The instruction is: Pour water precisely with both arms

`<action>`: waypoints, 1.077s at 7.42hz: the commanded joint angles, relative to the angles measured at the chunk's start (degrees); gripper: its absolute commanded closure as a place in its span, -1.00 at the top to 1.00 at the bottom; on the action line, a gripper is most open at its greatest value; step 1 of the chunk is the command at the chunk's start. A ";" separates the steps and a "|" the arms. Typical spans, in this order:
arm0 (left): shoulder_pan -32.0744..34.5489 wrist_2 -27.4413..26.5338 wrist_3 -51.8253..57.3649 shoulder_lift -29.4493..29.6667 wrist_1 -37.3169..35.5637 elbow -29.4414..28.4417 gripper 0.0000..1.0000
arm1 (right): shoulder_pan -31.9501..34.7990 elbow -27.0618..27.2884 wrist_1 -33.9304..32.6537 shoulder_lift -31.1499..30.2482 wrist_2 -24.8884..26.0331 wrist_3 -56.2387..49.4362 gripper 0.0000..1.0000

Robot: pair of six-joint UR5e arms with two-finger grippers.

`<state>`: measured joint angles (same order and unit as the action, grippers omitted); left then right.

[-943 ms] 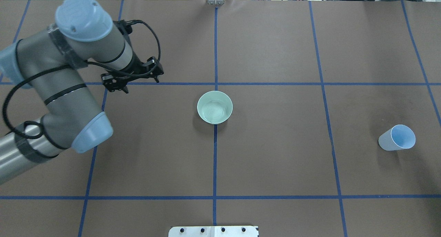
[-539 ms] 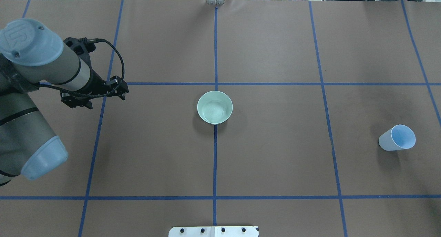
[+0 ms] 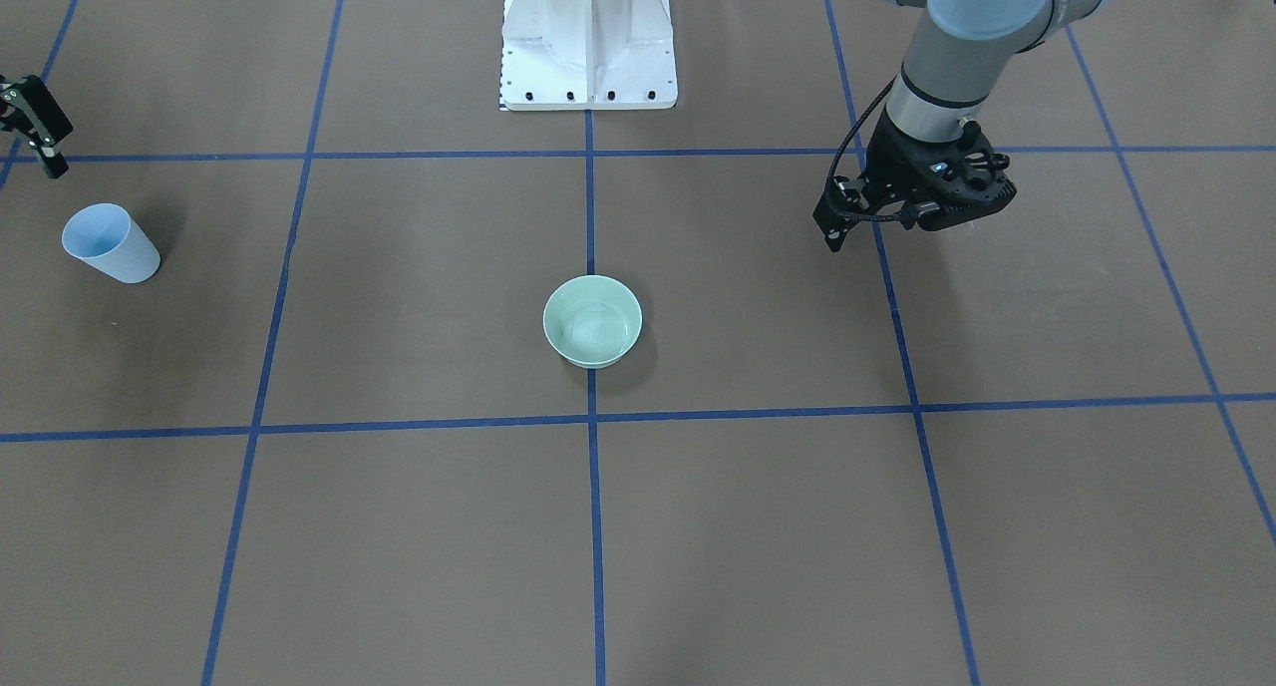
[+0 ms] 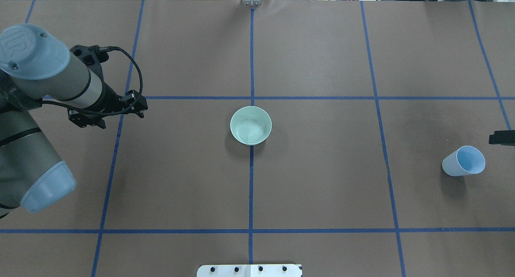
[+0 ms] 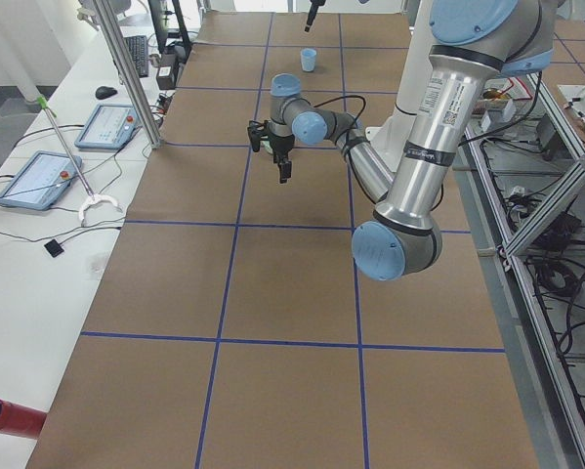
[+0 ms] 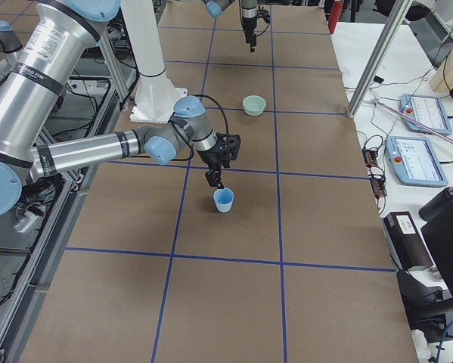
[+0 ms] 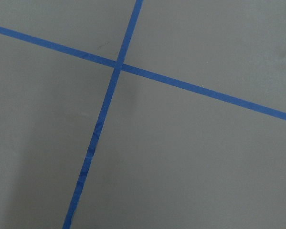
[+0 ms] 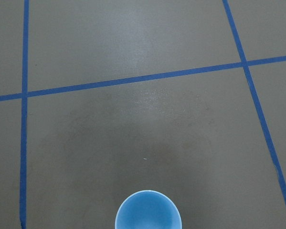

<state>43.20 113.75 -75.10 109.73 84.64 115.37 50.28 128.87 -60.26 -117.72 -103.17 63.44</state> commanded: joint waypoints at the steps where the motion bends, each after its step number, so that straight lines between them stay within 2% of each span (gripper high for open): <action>1: -0.22 0.06 -0.05 0.04 0.00 0.12 1.00 | -8.23 0.77 0.05 -0.93 10.22 7.81 1.00; 5: -0.31 0.24 -0.22 0.13 0.00 0.03 1.00 | -28.62 1.56 -0.04 -4.70 28.42 24.24 1.00; 8: -0.57 0.42 -1.01 0.22 0.00 -0.15 1.00 | -35.32 1.13 -0.56 -7.08 37.31 31.36 1.00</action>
<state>42.78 114.14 -75.53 109.89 84.64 115.32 18.29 130.31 -60.57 -123.98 -69.90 91.22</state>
